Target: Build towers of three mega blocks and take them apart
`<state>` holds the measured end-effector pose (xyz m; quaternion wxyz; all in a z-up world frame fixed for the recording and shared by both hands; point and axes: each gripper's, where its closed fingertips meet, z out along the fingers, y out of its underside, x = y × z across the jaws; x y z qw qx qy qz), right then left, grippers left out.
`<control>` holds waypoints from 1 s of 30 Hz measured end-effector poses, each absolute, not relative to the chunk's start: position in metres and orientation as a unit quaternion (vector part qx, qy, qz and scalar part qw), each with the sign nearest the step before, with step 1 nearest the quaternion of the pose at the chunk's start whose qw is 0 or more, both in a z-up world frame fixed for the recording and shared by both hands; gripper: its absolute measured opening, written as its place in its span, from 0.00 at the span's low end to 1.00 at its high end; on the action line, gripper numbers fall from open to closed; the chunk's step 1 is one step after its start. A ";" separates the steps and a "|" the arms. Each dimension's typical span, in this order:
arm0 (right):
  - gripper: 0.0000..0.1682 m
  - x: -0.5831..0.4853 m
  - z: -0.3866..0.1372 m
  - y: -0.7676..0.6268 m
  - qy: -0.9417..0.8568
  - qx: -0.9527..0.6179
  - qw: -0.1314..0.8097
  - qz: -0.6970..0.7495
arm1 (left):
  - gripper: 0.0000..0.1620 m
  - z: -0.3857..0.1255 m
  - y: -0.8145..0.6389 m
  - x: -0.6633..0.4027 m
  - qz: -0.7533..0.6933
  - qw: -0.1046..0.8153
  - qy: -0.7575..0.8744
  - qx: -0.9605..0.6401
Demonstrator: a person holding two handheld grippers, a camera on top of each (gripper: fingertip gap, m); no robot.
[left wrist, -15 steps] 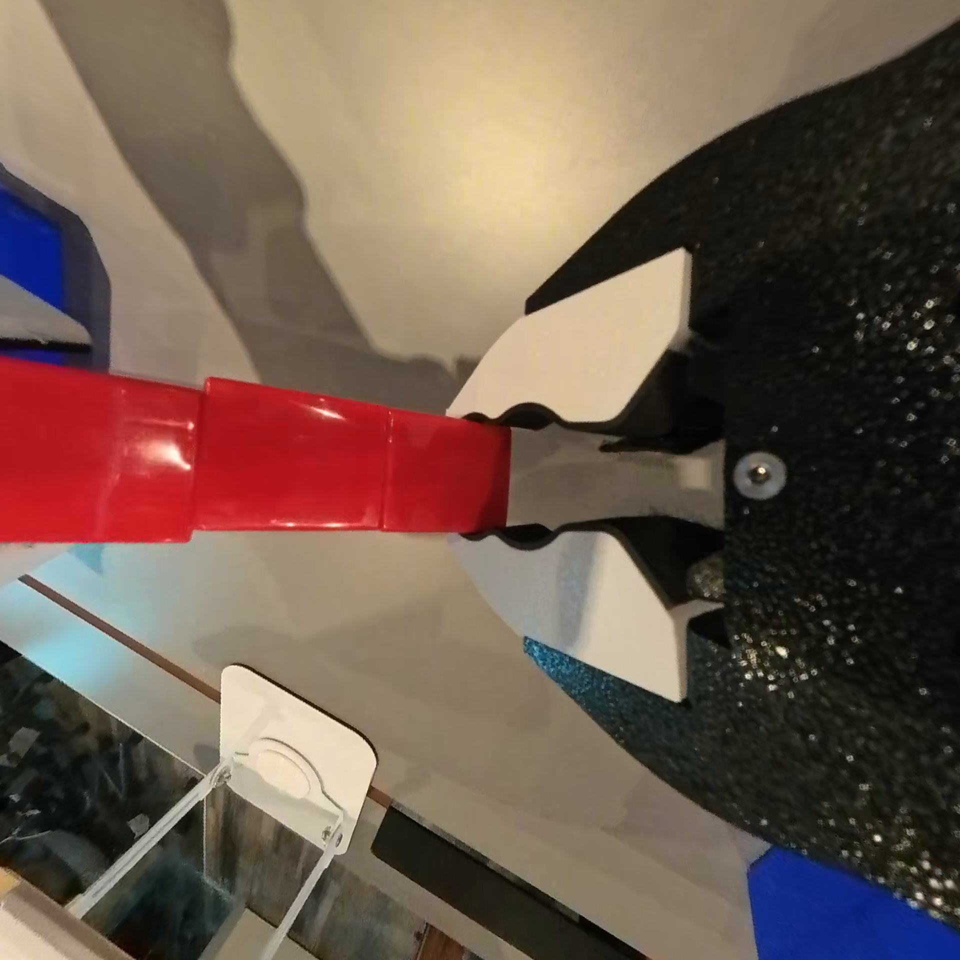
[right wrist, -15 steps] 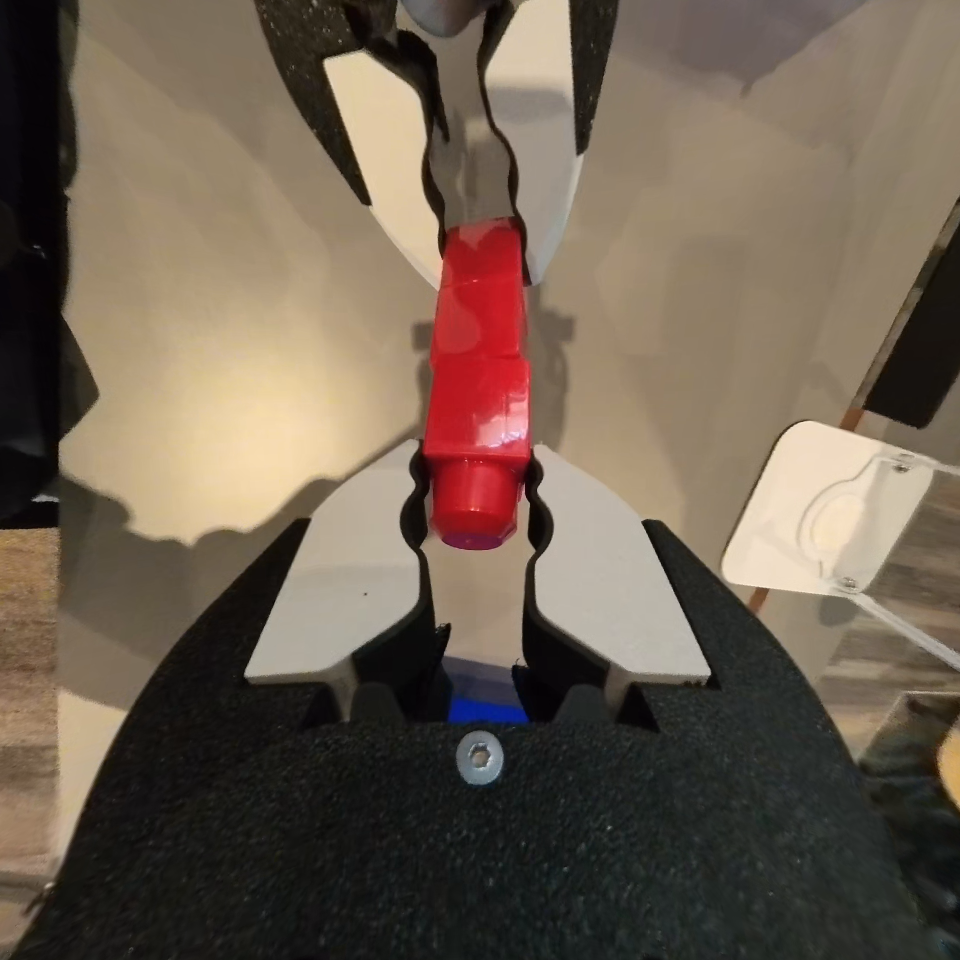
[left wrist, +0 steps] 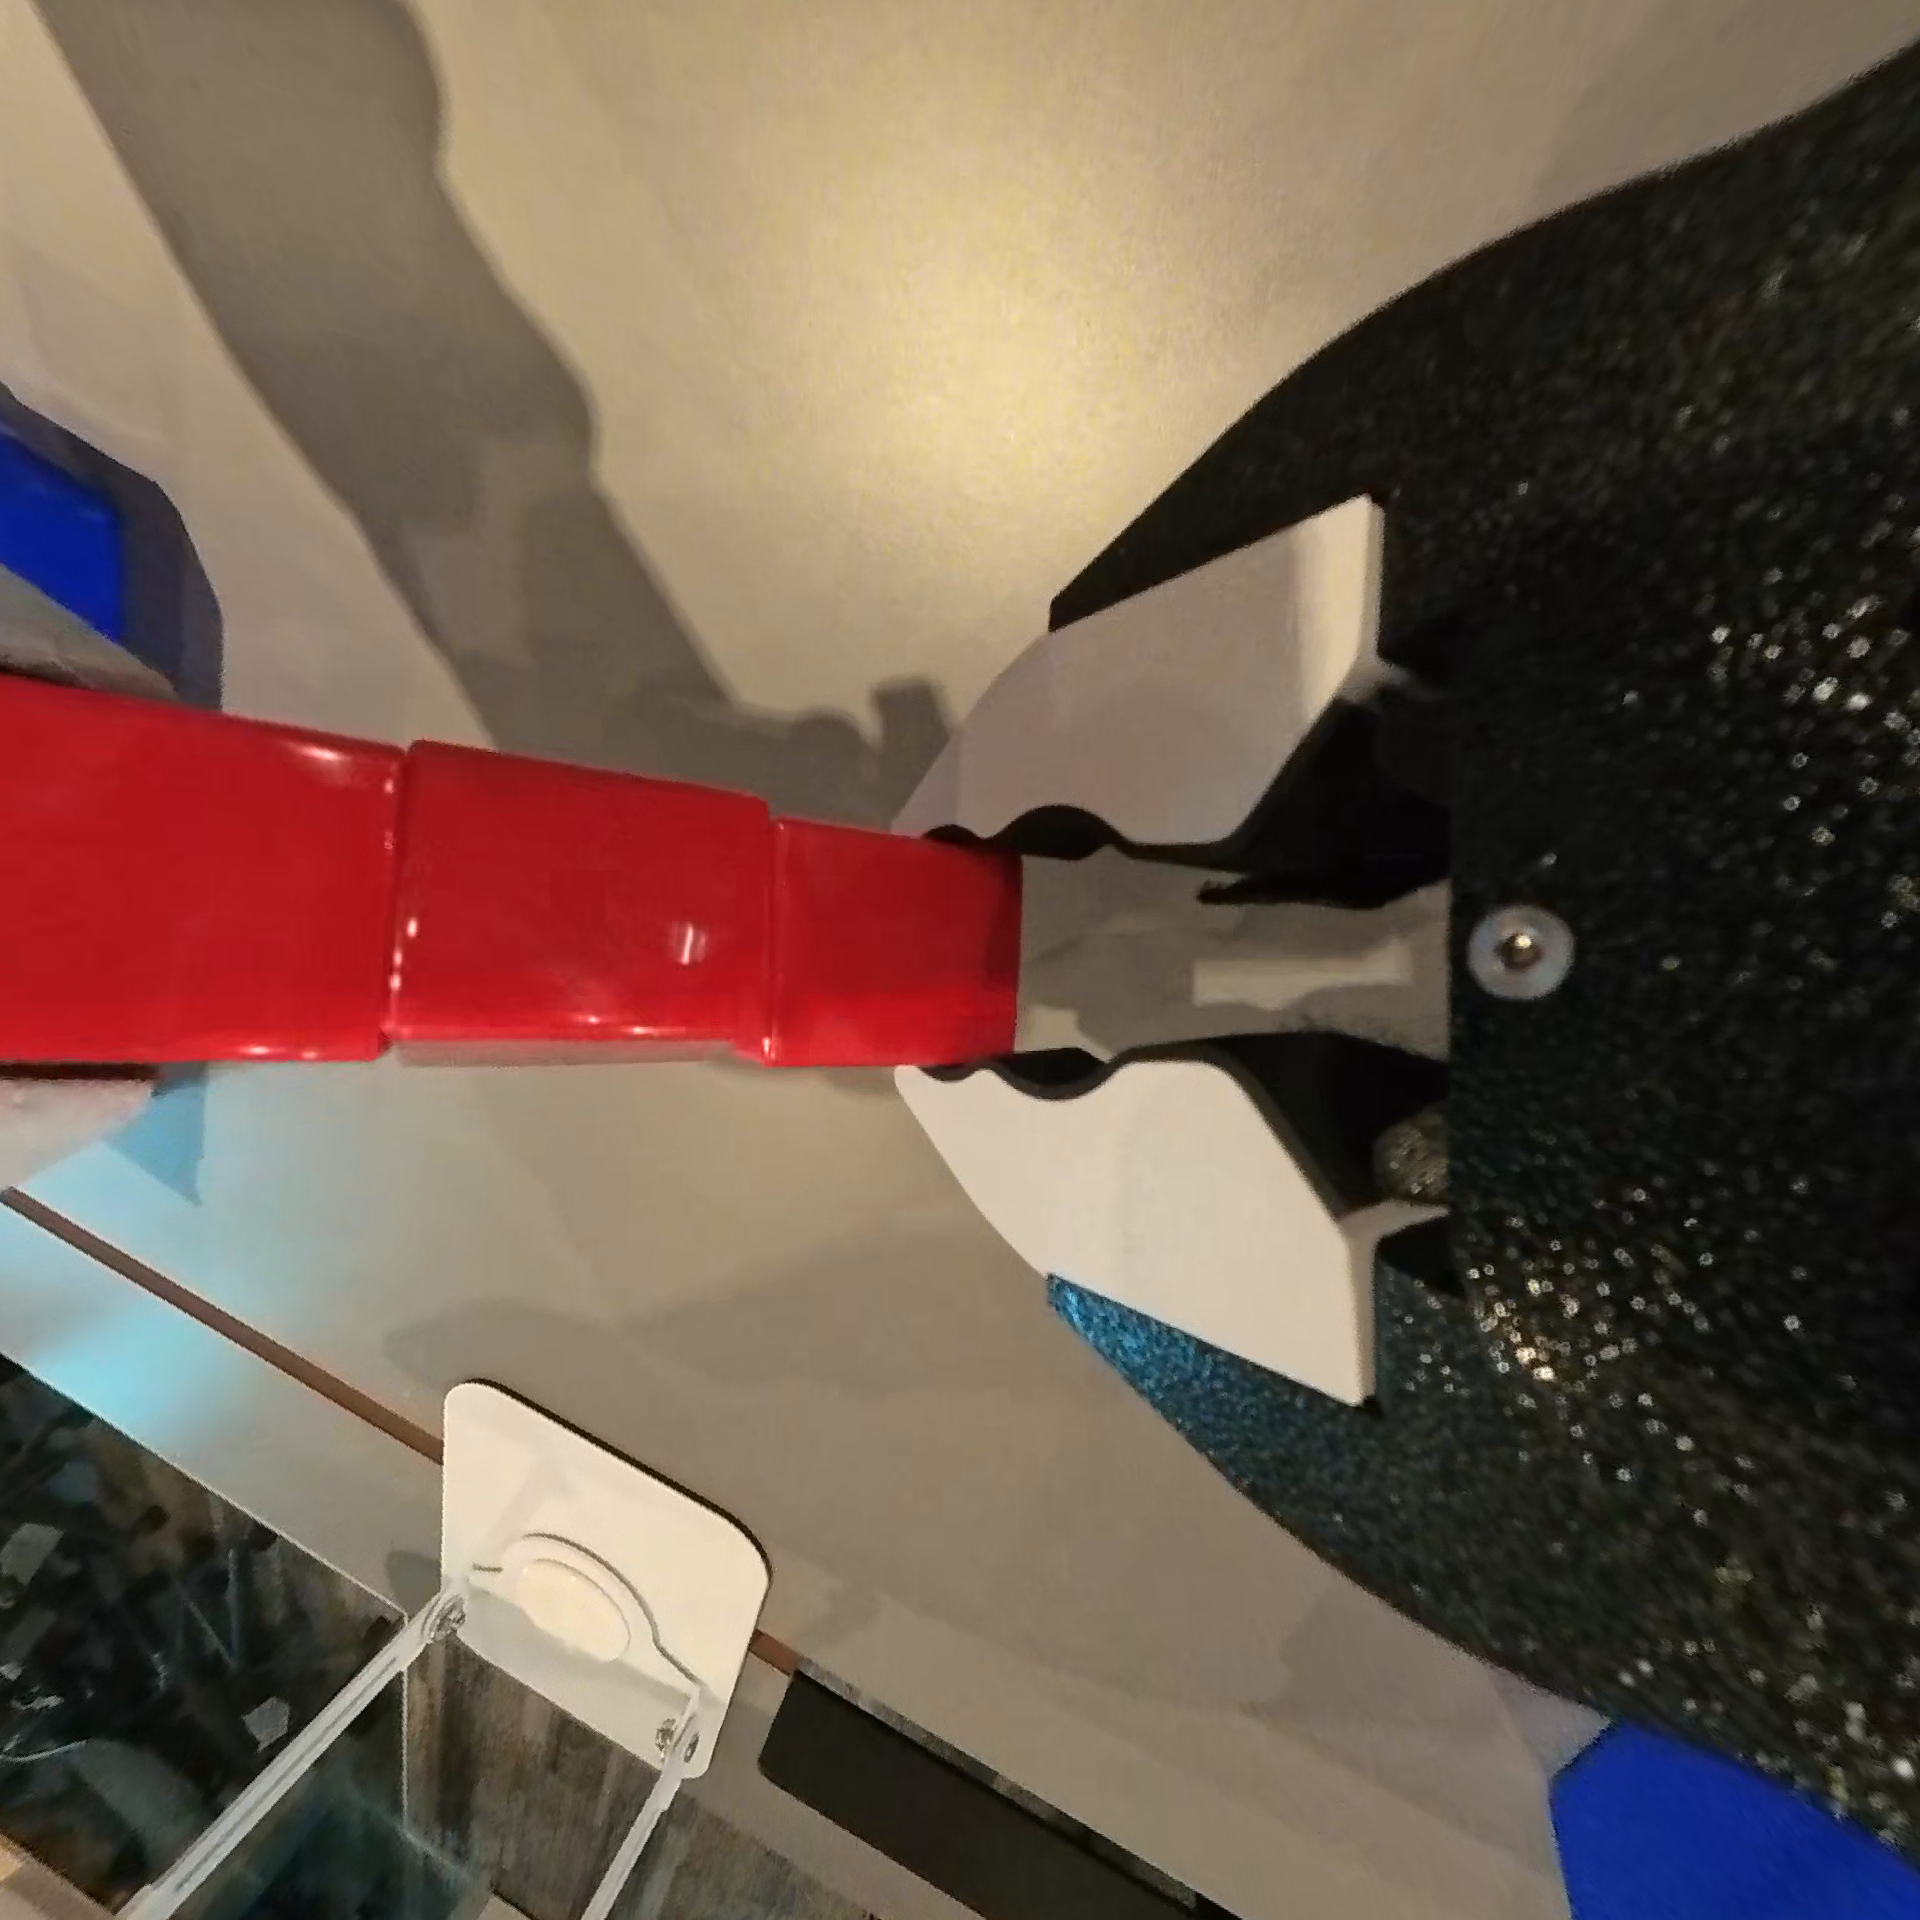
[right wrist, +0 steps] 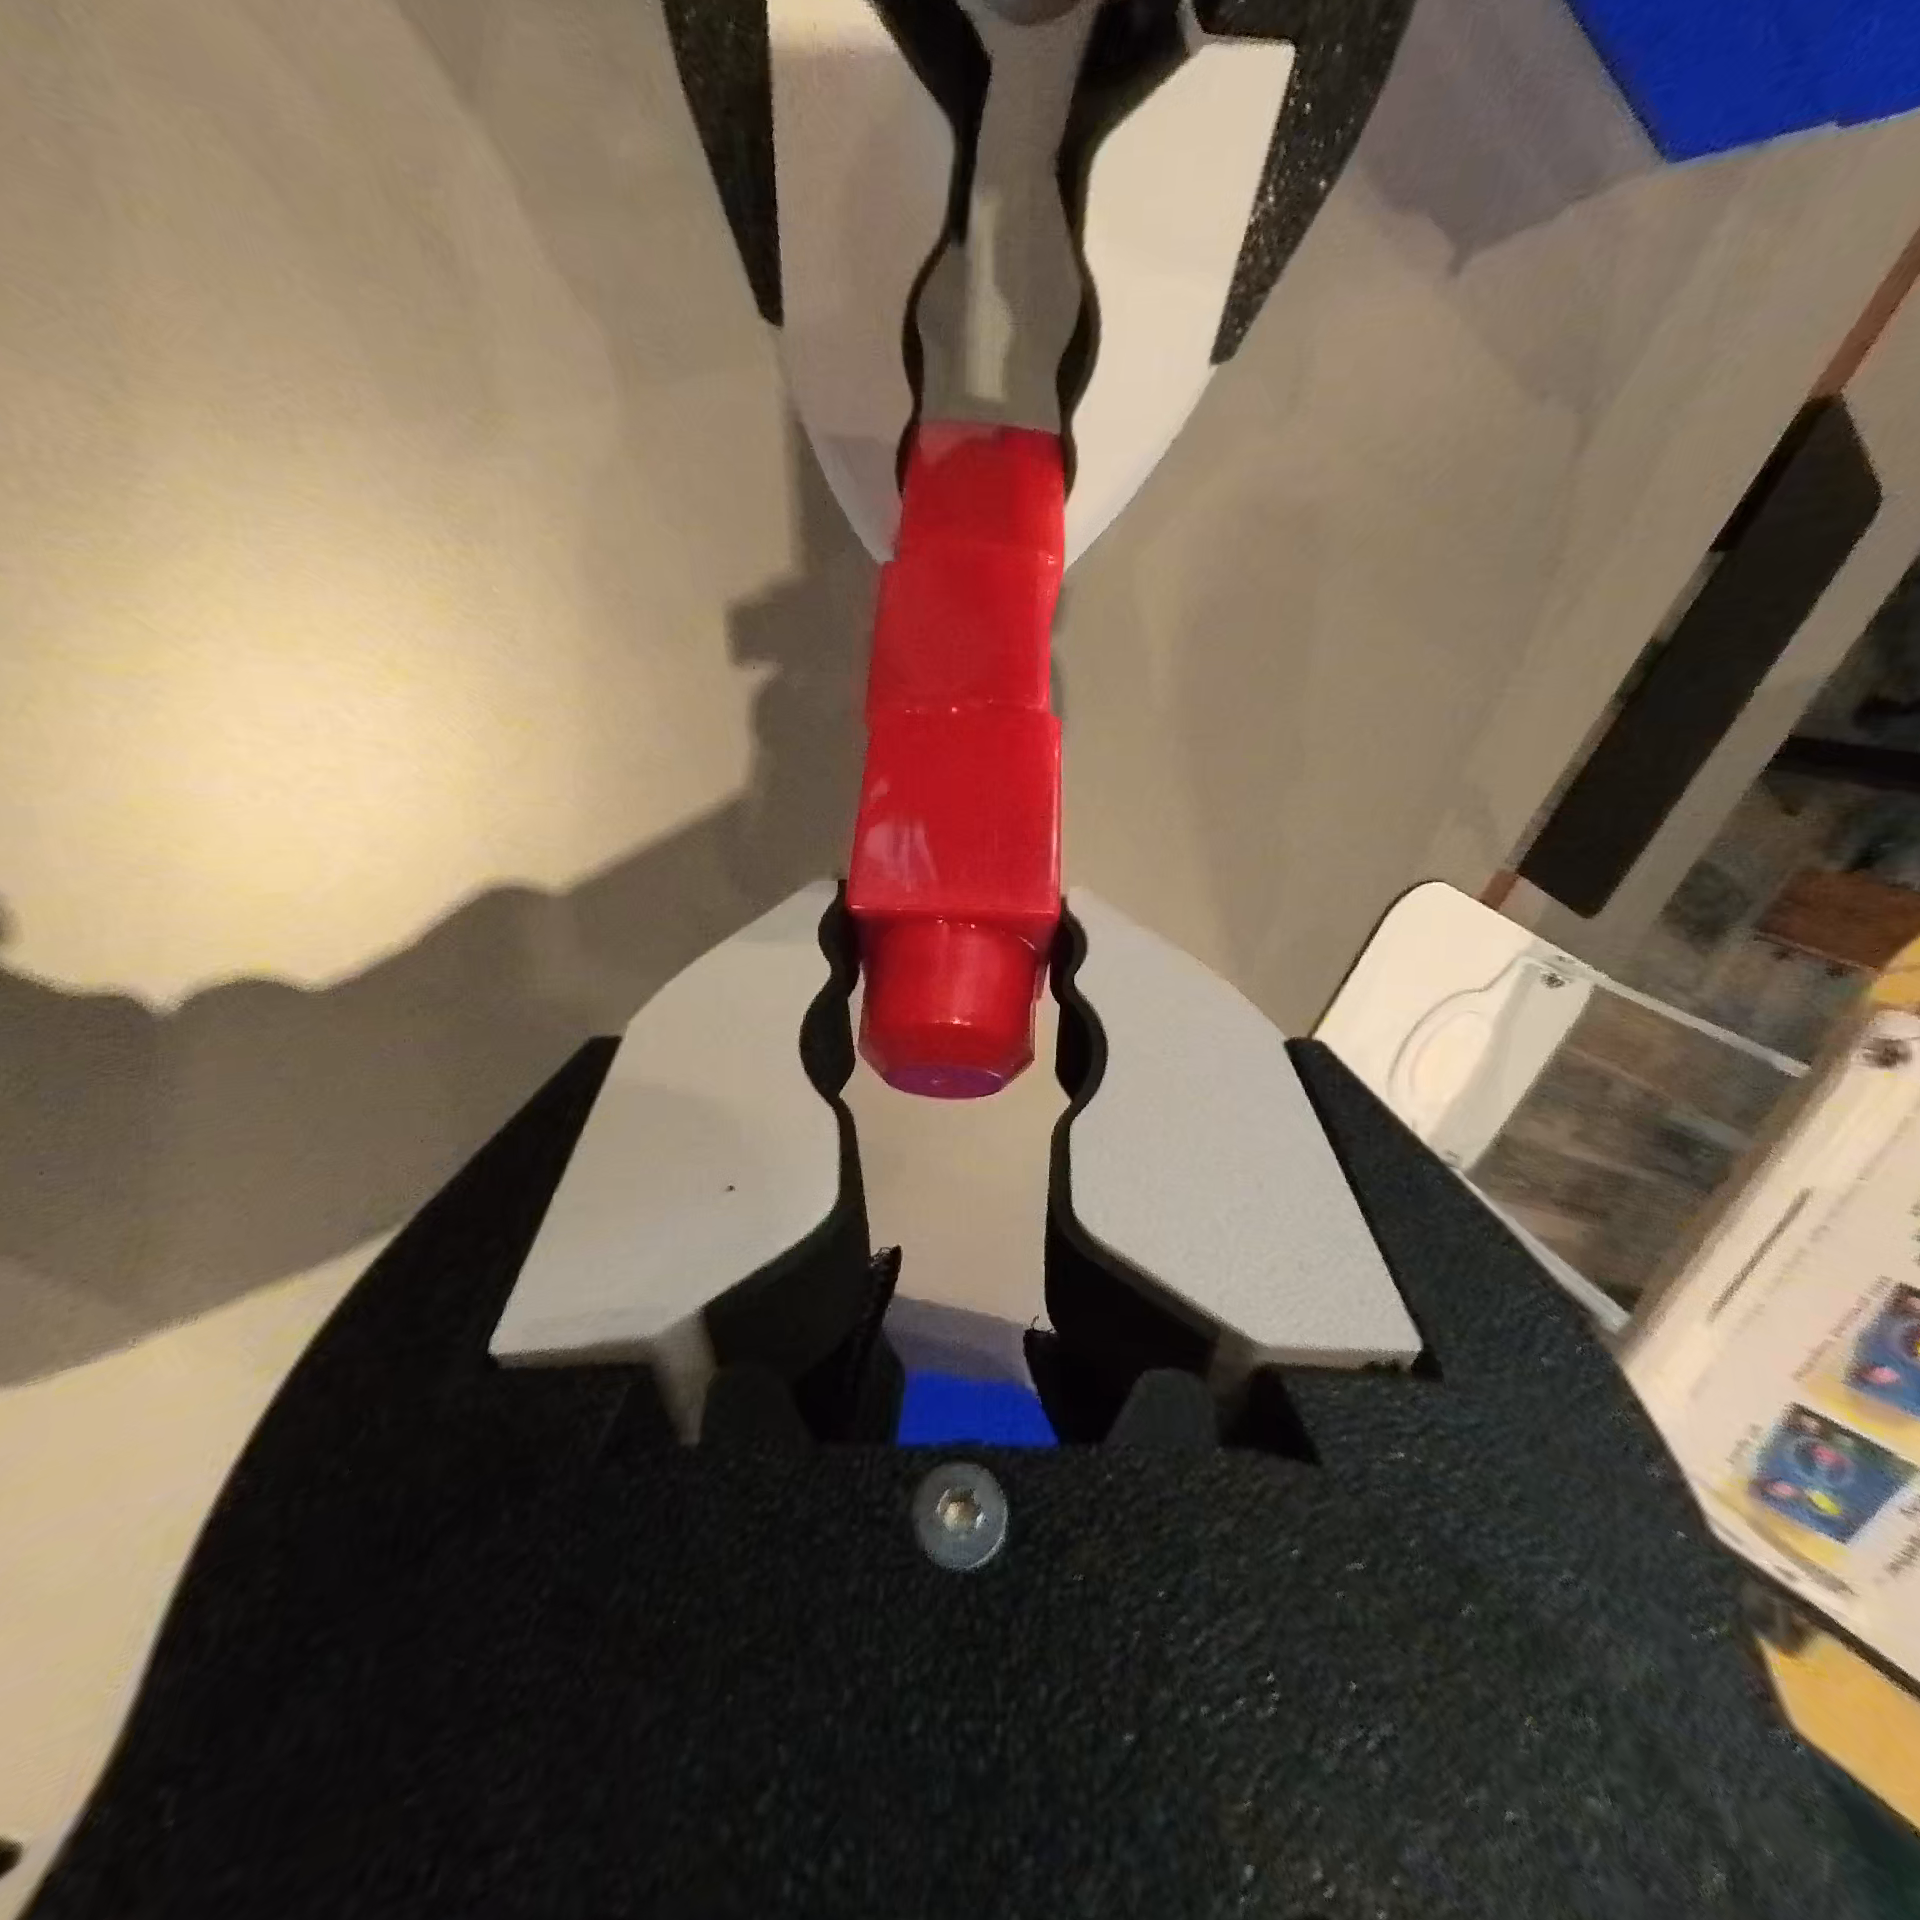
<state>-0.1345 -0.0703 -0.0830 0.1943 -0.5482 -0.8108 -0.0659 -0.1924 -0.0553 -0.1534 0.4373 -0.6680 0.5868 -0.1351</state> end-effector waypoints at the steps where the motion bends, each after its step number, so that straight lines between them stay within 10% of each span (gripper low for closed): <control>1: 0.21 -0.135 -0.083 -0.070 -0.815 -0.541 0.195 -0.071 | 0.20 -0.154 -0.056 -0.192 -0.136 0.436 0.588 -0.668; 15: 0.21 -0.135 -0.081 -0.070 -0.804 -0.556 0.201 -0.062 | 0.21 -0.153 -0.054 -0.190 -0.136 0.455 0.581 -0.662; 20: 0.21 -0.138 -0.078 -0.064 -0.795 -0.563 0.214 -0.067 | 0.49 -0.125 -0.052 -0.187 -0.173 0.495 0.546 -0.654; 30: 0.21 -0.145 -0.075 -0.072 -0.782 -0.588 0.205 -0.035 | 0.23 -0.114 -0.056 -0.176 -0.132 0.507 0.583 -0.621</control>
